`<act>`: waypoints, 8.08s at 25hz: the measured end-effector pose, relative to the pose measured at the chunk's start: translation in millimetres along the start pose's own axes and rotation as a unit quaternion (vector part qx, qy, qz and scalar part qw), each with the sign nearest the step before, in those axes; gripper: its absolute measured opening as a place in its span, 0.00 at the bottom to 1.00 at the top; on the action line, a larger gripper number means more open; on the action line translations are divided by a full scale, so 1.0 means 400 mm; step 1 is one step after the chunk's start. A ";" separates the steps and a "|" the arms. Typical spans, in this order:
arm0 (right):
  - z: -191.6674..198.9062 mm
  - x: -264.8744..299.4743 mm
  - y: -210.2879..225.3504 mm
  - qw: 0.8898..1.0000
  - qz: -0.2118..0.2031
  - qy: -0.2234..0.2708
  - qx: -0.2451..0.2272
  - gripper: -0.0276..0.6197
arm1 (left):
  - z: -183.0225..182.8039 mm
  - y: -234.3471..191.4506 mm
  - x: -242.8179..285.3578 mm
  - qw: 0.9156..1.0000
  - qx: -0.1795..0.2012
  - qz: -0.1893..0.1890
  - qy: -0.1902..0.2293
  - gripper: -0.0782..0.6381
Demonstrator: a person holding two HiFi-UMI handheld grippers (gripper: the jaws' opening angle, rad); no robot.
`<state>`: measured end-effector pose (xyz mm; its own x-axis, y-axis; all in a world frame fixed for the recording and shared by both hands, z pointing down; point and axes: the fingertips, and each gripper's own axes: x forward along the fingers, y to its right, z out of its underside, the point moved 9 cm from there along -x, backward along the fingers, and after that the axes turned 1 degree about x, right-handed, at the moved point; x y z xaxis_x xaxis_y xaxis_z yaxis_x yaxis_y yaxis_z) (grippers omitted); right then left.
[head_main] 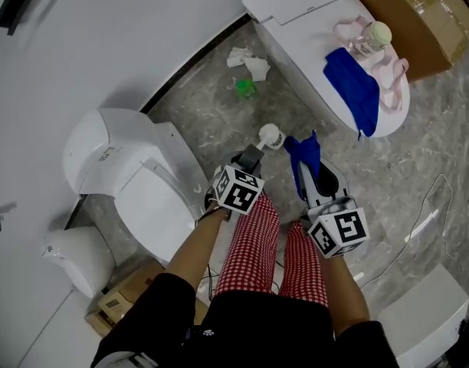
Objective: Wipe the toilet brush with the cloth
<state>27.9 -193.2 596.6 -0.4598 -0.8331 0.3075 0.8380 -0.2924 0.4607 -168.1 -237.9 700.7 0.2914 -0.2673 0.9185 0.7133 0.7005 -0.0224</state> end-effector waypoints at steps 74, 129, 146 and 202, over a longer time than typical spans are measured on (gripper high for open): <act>-0.392 -0.247 -0.154 0.988 -0.085 0.130 0.024 0.14 | -0.242 0.125 -0.552 0.972 -0.090 -0.075 0.202 0.34; -0.573 -0.382 -0.245 0.958 -0.202 0.204 0.006 0.14 | -0.309 0.266 -1.041 0.896 -0.014 -0.092 0.434 0.34; -0.580 -0.430 -0.280 0.952 -0.222 0.208 -0.022 0.14 | -0.278 0.302 -1.117 0.885 -0.005 -0.057 0.462 0.34; -0.651 -0.567 -0.392 0.913 -0.238 0.288 -0.167 0.14 | -0.274 0.473 -1.244 0.855 0.022 0.017 0.517 0.34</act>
<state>77.2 -80.7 237.8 -0.6449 -0.6553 -0.3932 0.6707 -0.7320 0.1199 -108.1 -44.9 196.1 0.7353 -0.6735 0.0758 0.6758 0.7371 -0.0061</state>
